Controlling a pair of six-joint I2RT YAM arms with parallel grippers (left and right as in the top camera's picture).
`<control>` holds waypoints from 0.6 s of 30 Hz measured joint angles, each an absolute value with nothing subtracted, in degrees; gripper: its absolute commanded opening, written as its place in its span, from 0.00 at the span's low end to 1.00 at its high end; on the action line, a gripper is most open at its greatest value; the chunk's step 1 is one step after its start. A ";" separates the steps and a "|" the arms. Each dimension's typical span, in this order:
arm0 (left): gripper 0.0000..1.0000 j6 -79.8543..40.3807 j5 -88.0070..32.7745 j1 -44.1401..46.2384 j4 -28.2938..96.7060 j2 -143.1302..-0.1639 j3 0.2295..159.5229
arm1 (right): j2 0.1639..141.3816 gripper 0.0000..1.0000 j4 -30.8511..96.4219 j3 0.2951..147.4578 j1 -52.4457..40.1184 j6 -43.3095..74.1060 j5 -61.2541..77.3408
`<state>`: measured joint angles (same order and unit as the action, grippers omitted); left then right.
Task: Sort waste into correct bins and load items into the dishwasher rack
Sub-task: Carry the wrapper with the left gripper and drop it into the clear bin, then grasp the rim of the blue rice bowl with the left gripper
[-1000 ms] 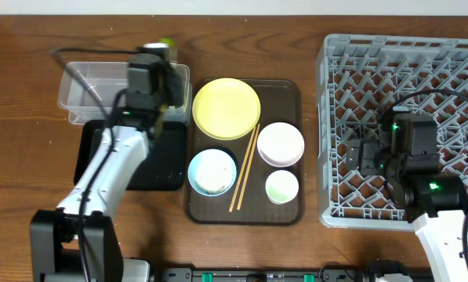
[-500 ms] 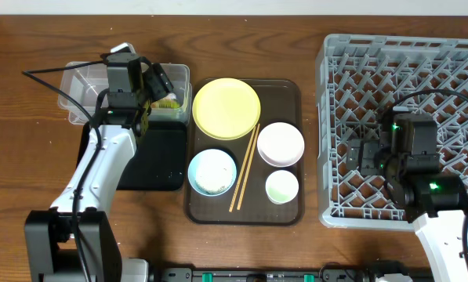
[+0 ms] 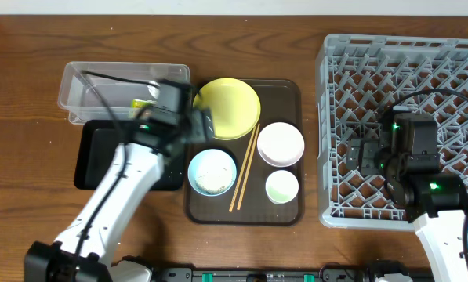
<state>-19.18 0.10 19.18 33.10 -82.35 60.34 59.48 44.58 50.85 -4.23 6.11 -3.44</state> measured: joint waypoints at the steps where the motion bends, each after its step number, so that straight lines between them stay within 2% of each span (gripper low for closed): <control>1: 0.94 -19.20 0.10 20.51 34.61 -82.50 60.34 | 59.48 0.99 44.60 50.85 -4.23 6.11 -3.44; 5: 0.94 -19.20 0.16 27.57 37.08 -83.70 60.34 | 59.48 0.99 44.58 50.85 -4.23 6.11 -3.44; 8: 0.90 -19.20 0.14 32.36 37.08 -85.69 60.34 | 59.48 0.99 44.60 50.85 -4.23 6.11 -3.44; 13: 0.86 -20.56 -0.01 35.97 37.06 -90.74 60.34 | 59.48 0.99 44.80 50.85 -4.23 6.11 -3.44; 16: 0.74 -23.20 -0.01 36.23 37.01 -94.02 60.34 | 59.48 0.99 44.80 50.85 -4.23 6.11 -3.44; 18: 0.71 -24.64 0.05 36.23 36.58 -96.09 60.34 | 59.48 0.99 44.80 50.85 -4.23 6.11 -3.44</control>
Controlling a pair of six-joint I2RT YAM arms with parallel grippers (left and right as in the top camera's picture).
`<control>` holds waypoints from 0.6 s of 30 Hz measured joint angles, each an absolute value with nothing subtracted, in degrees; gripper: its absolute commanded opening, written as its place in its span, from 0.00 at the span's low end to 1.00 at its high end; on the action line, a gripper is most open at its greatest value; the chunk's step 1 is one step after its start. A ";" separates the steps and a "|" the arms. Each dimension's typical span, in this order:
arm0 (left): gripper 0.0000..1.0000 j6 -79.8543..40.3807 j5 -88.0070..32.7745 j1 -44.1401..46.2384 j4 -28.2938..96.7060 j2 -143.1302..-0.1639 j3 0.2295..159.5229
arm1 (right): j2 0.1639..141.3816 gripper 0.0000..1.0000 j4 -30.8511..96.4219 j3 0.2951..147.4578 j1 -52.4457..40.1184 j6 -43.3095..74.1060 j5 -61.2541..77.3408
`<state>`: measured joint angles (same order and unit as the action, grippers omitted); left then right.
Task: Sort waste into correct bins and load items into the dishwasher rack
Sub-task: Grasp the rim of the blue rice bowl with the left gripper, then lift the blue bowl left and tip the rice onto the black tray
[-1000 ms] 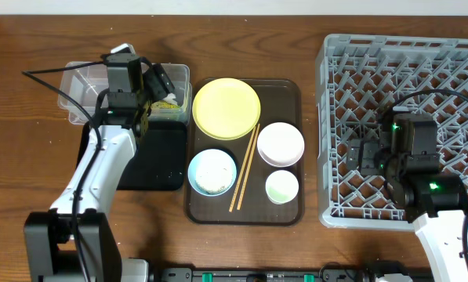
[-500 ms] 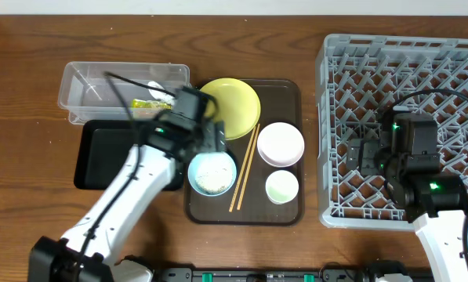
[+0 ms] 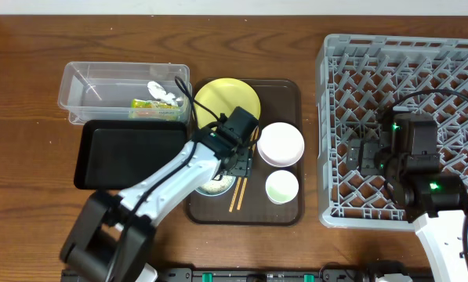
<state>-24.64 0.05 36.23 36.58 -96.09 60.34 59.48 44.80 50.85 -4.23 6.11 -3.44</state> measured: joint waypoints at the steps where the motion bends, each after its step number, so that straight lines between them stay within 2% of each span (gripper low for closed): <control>1: 0.70 -25.06 -0.03 36.23 36.10 -97.03 60.34 | 59.48 0.99 44.80 50.85 -4.23 6.11 -3.44; 4: 0.65 -25.82 -0.69 36.23 35.09 -99.02 60.34 | 59.48 0.99 44.80 50.85 -4.23 6.11 -3.44; 7: 0.52 -26.46 -1.45 36.23 34.00 -99.72 60.34 | 59.48 0.99 44.80 50.85 -4.23 6.11 -3.44; 18: 0.32 -28.97 -2.46 37.67 33.80 -99.77 60.34 | 59.48 0.99 45.19 50.85 -4.23 6.11 -3.44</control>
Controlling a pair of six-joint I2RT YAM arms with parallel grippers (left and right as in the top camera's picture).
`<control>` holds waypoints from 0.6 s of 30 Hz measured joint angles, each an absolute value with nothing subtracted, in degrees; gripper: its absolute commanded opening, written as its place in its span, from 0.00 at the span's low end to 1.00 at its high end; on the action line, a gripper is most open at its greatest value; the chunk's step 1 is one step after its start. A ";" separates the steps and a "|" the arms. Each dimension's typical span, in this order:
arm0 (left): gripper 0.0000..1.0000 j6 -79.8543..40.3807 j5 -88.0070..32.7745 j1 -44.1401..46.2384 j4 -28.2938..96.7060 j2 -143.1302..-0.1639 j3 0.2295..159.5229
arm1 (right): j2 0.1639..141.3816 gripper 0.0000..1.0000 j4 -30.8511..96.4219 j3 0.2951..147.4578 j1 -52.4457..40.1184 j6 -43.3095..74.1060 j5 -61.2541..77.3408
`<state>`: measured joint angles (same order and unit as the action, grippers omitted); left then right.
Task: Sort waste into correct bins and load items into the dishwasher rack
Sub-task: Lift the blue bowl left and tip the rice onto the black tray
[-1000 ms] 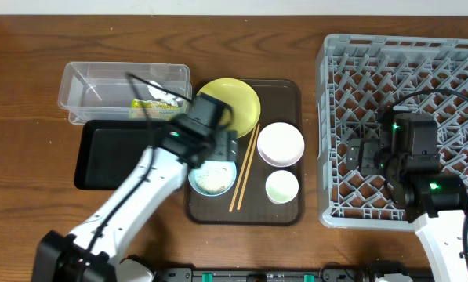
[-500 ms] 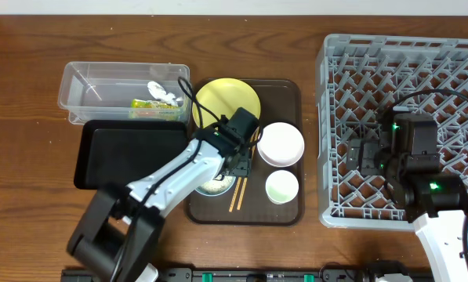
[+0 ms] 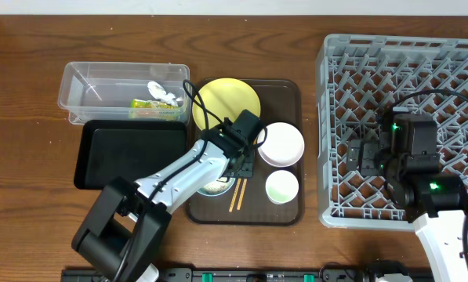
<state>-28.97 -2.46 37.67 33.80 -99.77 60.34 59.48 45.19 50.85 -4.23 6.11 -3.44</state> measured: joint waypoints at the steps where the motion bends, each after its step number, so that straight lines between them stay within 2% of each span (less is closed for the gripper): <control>1: 0.30 -29.08 -2.48 37.87 33.80 -99.77 60.34 | 59.48 0.99 45.19 50.85 -4.23 6.11 -3.44; 6: 0.22 -30.17 -2.61 38.89 33.82 -99.77 60.34 | 59.48 0.99 45.19 50.85 -4.23 6.11 -3.44; 11: 0.19 -30.24 -2.61 39.22 34.00 -99.85 60.34 | 59.48 0.99 45.23 50.85 -4.23 6.11 -3.44; 12: 0.13 -30.24 -2.61 39.22 34.04 -100.01 60.34 | 59.48 0.99 45.30 50.85 -4.23 6.11 -3.42; 15: 0.06 -30.79 -2.61 39.22 34.26 -100.53 60.34 | 59.48 0.99 45.43 50.85 -4.23 6.11 -3.44; 18: 0.06 -30.92 -1.93 39.29 34.50 -100.40 60.36 | 59.48 0.99 45.47 50.85 -4.23 6.11 -3.44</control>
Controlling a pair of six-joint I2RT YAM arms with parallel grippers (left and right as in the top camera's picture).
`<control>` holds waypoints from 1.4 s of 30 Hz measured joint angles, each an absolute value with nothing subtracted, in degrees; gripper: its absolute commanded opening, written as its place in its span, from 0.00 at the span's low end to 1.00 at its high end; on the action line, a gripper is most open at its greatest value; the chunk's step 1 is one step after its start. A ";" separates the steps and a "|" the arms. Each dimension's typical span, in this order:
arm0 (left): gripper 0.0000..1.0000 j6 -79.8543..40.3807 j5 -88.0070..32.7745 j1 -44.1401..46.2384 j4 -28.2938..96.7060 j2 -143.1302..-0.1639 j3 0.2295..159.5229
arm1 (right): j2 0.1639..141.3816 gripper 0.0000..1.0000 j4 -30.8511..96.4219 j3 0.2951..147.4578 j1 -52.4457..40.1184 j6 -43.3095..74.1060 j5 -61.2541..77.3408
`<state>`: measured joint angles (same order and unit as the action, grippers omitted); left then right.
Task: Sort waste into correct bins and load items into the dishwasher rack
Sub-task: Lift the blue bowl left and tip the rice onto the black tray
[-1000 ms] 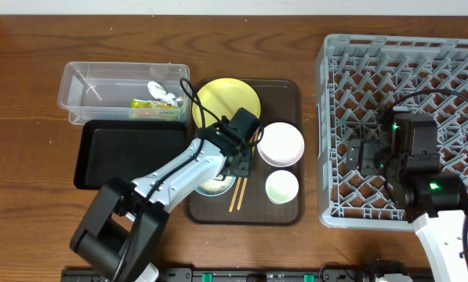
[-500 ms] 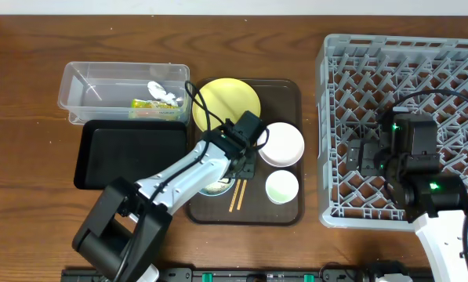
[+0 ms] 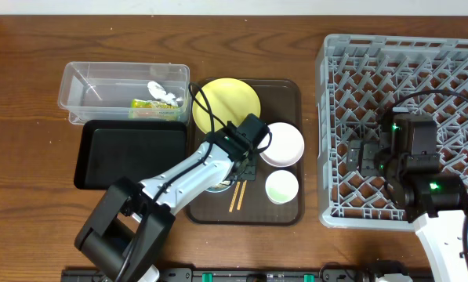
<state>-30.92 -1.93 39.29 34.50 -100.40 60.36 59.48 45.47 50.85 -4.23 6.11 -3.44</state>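
My left gripper (image 3: pixel 246 159) is low over the brown tray (image 3: pixel 290 92), on the upper part of the chopsticks (image 3: pixel 237 197), between the yellow plate (image 3: pixel 226 99) and the white bowl (image 3: pixel 282 143). Whether its jaws are open does not show. The left arm hides most of the blue bowl (image 3: pixel 215 187). A small pale green cup (image 3: pixel 281 186) stands at the tray's front right. The clear bin (image 3: pixel 85 88) holds a crumpled white paper (image 3: pixel 163 92) and a yellow-green wrapper (image 3: pixel 146 104). My right gripper (image 3: pixel 354 153) hovers over the grey dishwasher rack (image 3: pixel 406 55), its state unclear.
A black tray (image 3: pixel 128 153) lies in front of the clear bin, left of the brown tray. The rack fills the table's right side. Cables trail from both arms.
My left gripper has shifted slightly to the right, closer to the white bowl, still over the chopsticks. The right arm has not moved.
My left gripper was first at the clear bin's right end, beside the yellow plate. Then it was over the middle of the brown tray, and the white paper showed in the bin. It has stayed low at the chopsticks since, edging right.
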 measured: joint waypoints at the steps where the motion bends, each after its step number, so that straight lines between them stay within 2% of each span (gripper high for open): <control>1: 0.06 -30.94 -1.80 39.31 34.50 -100.40 60.36 | 59.48 0.99 45.47 50.85 -4.23 6.11 -3.42; 10: 0.06 -29.15 -1.30 39.40 38.30 -98.10 61.60 | 59.48 0.99 45.54 50.85 -4.23 6.11 -3.44; 18: 0.06 -22.81 -2.94 36.77 42.24 -86.61 63.53 | 59.48 0.99 45.58 50.85 -4.23 6.11 -3.44; 22: 0.06 -20.49 -6.17 29.82 43.99 -81.67 63.79 | 59.48 0.99 45.58 50.85 -4.23 6.11 -3.44; 28: 0.06 -13.89 -18.57 15.31 44.82 -81.34 63.79 | 59.48 0.99 45.60 50.85 -4.23 6.11 -3.44; 35: 0.06 -4.47 -39.03 -2.39 44.77 -84.14 62.72 | 59.48 0.99 45.58 50.85 -4.23 6.11 -3.44; 42: 0.06 4.10 -60.34 -14.63 45.39 -92.12 60.38 | 59.48 0.99 45.63 50.85 -4.23 6.11 -3.44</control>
<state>4.10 -60.34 -14.63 45.39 -92.12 60.38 59.48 45.63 50.85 -4.23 6.11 -3.44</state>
